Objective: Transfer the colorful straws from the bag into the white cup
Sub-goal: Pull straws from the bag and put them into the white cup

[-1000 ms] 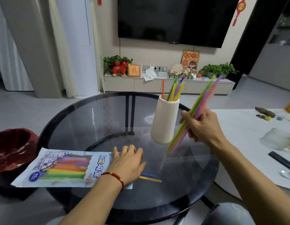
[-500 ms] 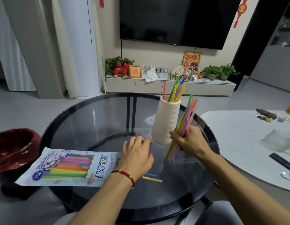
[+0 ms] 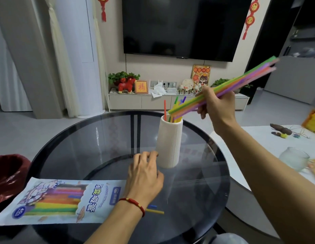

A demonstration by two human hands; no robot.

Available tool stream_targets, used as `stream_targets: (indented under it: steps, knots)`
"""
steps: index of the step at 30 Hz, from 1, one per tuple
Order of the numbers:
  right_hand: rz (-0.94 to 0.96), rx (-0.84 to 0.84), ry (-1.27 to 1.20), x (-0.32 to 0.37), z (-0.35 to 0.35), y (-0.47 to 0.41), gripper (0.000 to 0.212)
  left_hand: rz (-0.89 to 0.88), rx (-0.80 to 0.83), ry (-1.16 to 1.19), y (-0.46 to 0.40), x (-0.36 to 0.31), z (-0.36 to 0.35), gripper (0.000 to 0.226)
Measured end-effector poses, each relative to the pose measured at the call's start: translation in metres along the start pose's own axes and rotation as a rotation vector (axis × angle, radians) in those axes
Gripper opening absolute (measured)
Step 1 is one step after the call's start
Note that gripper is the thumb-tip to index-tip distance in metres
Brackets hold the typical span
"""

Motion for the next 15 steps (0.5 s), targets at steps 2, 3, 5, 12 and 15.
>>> stream_targets:
  steps: [2,3,5,12,15]
  knots:
    - [-0.019,0.025,0.139,-0.001,-0.01,-0.011,0.037,0.021,0.001,-0.017,-0.002,0.001,-0.002,0.049]
    - [-0.04,0.046,0.203,-0.002,-0.018,-0.015,0.037,0.028,-0.011,-0.024,-0.002,0.001,-0.001,0.049]
    - [-0.066,0.106,0.305,-0.005,-0.034,-0.02,0.034,0.039,-0.043,-0.042,-0.003,0.002,0.004,0.047]
    - [-0.049,0.268,0.53,-0.003,-0.074,-0.027,0.015,0.077,-0.039,0.012,0.004,0.012,0.001,0.041]
    - [-0.099,0.307,0.504,-0.003,-0.078,-0.026,0.026,0.096,-0.01,-0.008,0.007,0.014,-0.002,0.04]
Point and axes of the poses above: each hand's wrist, its own y-axis away from the middle knuckle, its own z-axis out of the back of the hand, x = y × z, the point moved 8 cm from there along -y, towards the middle knuckle, and after that the axes turned 13 degrees about x, right-handed, at the moved point
